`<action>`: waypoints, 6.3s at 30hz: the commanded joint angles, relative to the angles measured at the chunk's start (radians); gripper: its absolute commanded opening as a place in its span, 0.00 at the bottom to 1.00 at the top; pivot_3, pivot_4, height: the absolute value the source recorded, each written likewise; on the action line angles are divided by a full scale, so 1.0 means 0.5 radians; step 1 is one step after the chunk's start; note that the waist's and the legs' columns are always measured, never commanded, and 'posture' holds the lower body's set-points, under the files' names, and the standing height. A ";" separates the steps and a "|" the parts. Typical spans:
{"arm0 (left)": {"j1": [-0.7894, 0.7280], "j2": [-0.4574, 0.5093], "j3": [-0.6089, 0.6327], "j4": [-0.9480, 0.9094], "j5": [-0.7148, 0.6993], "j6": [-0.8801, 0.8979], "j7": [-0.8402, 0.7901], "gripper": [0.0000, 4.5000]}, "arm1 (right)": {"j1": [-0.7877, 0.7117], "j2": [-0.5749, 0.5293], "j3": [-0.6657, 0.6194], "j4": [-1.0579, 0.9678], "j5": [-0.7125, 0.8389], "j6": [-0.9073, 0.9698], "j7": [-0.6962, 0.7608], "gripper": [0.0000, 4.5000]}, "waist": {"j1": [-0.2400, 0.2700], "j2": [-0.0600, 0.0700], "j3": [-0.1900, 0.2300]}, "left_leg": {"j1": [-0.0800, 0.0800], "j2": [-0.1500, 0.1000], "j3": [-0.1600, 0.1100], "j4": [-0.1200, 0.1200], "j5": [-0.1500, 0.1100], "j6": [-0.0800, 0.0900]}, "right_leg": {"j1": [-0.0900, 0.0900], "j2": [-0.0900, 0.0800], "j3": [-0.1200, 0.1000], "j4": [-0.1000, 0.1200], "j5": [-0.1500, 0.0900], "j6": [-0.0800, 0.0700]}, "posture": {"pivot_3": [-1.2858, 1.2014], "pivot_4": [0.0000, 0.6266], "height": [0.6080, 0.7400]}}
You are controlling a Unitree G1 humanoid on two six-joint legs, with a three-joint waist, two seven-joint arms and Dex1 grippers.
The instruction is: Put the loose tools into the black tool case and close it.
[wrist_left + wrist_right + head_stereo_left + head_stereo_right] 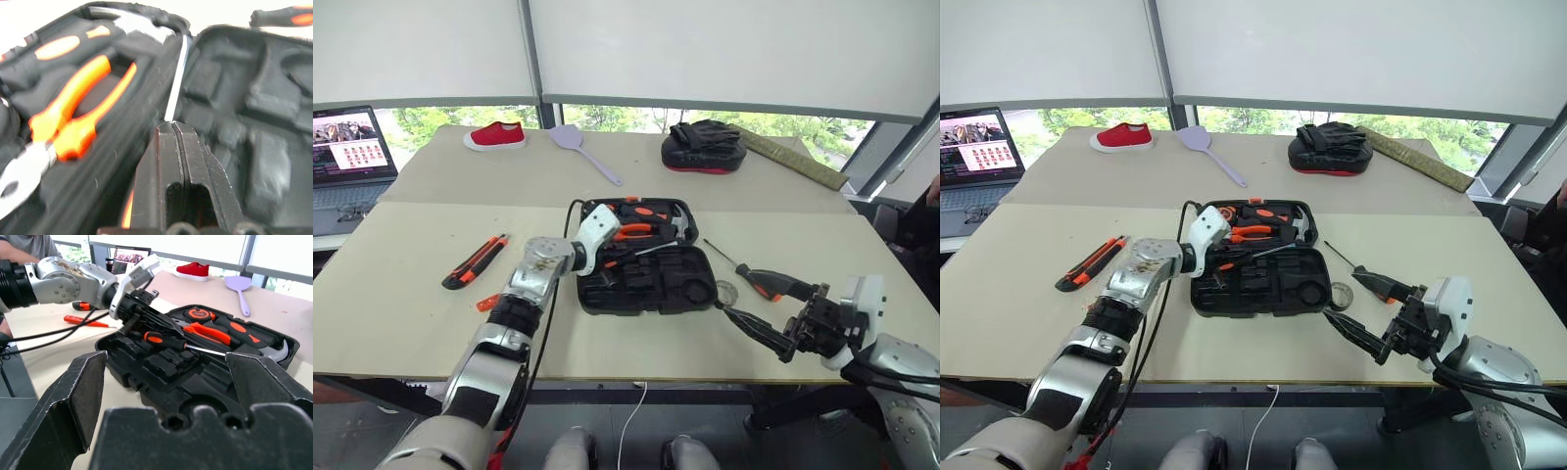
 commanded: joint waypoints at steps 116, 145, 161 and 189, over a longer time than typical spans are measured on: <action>1.312 0.606 0.669 -1.490 -1.117 -0.263 -0.678 1.00 | -1.158 -0.255 0.226 1.177 -0.751 0.502 -0.262 0.23 | -0.054 0.015 0.005 | -0.001 -0.001 0.008 -0.017 -0.003 0.001 | -0.007 -0.003 0.000 -0.004 -0.002 -0.015 | 0.52 0.24 1.00; 1.397 0.613 0.544 -1.581 -0.773 -0.212 -0.123 1.00 | -2.452 0.240 1.502 2.682 -1.770 -0.893 0.666 0.23 | -0.088 0.019 0.008 | -0.008 0.000 0.023 -0.019 0.003 -0.007 | -0.025 0.000 0.002 0.006 0.004 -0.020 | 0.52 0.24 1.00; 1.382 0.606 0.543 -1.535 -0.761 -0.231 -0.115 1.00 | -2.540 0.302 1.247 2.871 -1.589 -1.425 0.790 0.99 | -0.100 0.019 0.008 | -0.007 0.001 0.024 -0.023 0.003 -0.008 | -0.025 0.000 0.002 0.008 0.005 -0.022 | 0.52 0.24 1.00; 1.356 0.690 0.596 -1.303 -0.700 -0.328 -0.155 1.00 | -2.216 0.706 1.120 3.086 -1.690 -1.246 0.339 0.01 | -0.141 0.020 0.008 | 0.003 0.003 0.027 -0.027 0.005 -0.010 | -0.022 0.001 0.004 0.010 0.006 -0.024 | 0.52 0.24 1.00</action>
